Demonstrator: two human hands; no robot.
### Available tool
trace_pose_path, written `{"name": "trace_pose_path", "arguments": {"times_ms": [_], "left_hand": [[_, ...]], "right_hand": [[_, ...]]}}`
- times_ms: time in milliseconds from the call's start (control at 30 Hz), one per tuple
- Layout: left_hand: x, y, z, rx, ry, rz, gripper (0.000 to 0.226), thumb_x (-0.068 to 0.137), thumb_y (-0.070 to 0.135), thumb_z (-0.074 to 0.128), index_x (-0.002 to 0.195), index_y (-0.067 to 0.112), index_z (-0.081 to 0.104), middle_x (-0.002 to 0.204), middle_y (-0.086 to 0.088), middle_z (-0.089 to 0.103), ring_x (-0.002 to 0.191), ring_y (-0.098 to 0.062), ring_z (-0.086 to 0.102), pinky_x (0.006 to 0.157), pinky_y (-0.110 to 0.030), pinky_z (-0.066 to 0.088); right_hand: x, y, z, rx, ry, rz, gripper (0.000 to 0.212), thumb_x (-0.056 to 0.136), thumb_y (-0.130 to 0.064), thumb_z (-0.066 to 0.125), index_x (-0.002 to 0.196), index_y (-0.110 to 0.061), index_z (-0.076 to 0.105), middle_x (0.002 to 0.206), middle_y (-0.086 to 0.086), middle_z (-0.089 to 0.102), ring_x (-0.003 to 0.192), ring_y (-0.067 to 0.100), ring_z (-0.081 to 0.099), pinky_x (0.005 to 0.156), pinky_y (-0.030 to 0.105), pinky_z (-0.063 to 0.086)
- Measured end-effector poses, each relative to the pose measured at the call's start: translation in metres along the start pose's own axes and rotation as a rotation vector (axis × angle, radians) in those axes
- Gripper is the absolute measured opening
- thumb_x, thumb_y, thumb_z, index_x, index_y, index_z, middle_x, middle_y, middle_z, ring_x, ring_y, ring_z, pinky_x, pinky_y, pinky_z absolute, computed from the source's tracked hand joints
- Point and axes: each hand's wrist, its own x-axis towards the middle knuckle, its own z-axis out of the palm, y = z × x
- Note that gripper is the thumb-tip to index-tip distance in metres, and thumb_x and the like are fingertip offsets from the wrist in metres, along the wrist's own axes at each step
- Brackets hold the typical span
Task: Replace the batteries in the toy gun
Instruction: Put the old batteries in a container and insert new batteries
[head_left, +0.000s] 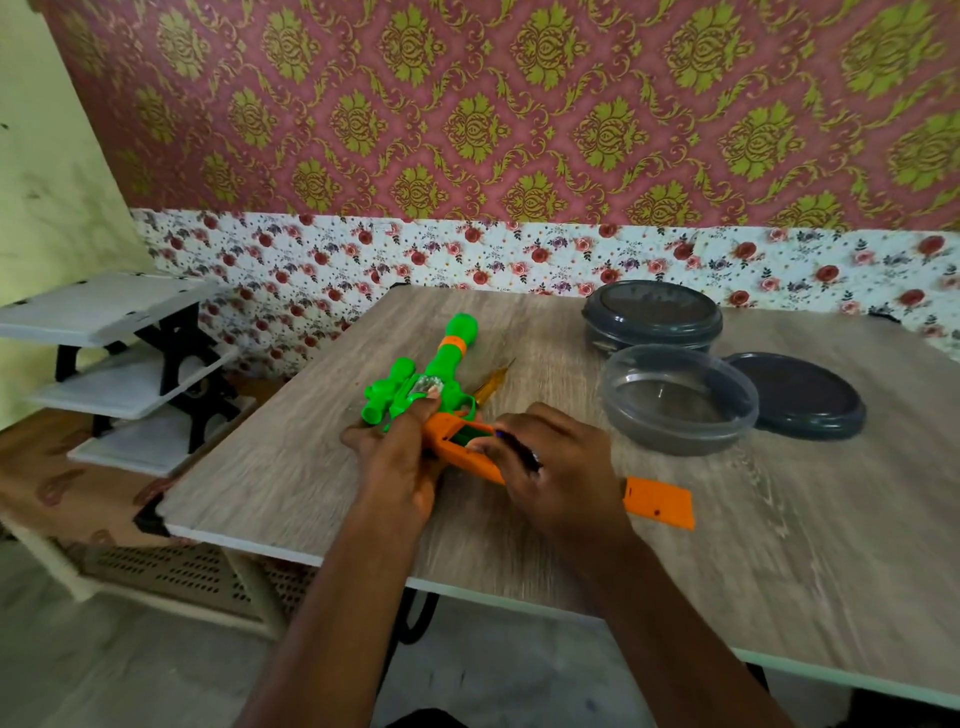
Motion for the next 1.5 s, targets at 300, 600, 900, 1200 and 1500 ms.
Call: {"name": "trace_pose_path", "arguments": {"times_ms": [300, 600, 900, 1200, 1500], "left_hand": [[0.004, -0.010, -0.003, -0.071, -0.090, 0.019, 0.070, 0.078, 0.000, 0.079, 0.140, 0.004, 0.045, 0.127, -0.032, 0.062, 0.099, -0.045, 0.073, 0.069, -0.054, 0.061], [0.012, -0.015, -0.005, -0.114, -0.095, 0.051, 0.062, 0.089, -0.006, 0.070, 0.142, -0.004, 0.038, 0.130, -0.033, 0.060, 0.098, -0.047, 0.073, 0.062, -0.049, 0.061], [0.013, -0.015, -0.003, -0.163, -0.113, 0.025, 0.062, 0.090, -0.004, 0.070, 0.143, 0.001, 0.039, 0.127, -0.033, 0.063, 0.092, -0.044, 0.075, 0.061, -0.048, 0.061], [0.020, -0.013, -0.008, -0.254, -0.128, 0.001, 0.066, 0.090, 0.005, 0.071, 0.147, 0.007, 0.038, 0.132, -0.029, 0.063, 0.096, -0.047, 0.073, 0.066, -0.051, 0.061], [0.021, -0.013, -0.006, -0.285, -0.161, -0.072, 0.056, 0.098, 0.005, 0.062, 0.147, 0.010, 0.037, 0.126, -0.032, 0.065, 0.091, -0.042, 0.076, 0.060, -0.048, 0.062]], "right_hand": [[-0.001, -0.005, -0.001, -0.209, -0.070, -0.180, 0.022, 0.097, -0.024, 0.065, 0.092, -0.004, 0.073, 0.085, 0.005, 0.064, 0.058, 0.019, 0.057, 0.044, 0.033, 0.048], [0.009, 0.000, -0.004, 0.044, -0.130, -0.010, 0.015, 0.082, -0.016, 0.083, 0.078, -0.005, 0.074, 0.071, 0.004, 0.067, 0.060, 0.013, 0.059, 0.059, 0.018, 0.043], [0.034, -0.008, -0.007, 0.053, -0.369, 0.353, 0.008, 0.080, -0.023, 0.080, 0.077, -0.017, 0.083, 0.075, -0.001, 0.077, 0.072, 0.014, 0.070, 0.078, 0.037, 0.055], [0.060, -0.027, -0.018, 0.988, -0.123, 1.219, 0.029, 0.094, -0.010, 0.041, 0.089, 0.005, 0.065, 0.062, 0.012, 0.046, 0.036, 0.009, 0.032, 0.036, 0.013, 0.021], [0.065, -0.022, -0.025, 0.689, -0.313, 1.247, 0.012, 0.083, -0.009, 0.071, 0.077, -0.005, 0.061, 0.064, 0.007, 0.042, 0.040, 0.010, 0.031, 0.041, 0.015, 0.020]]}}
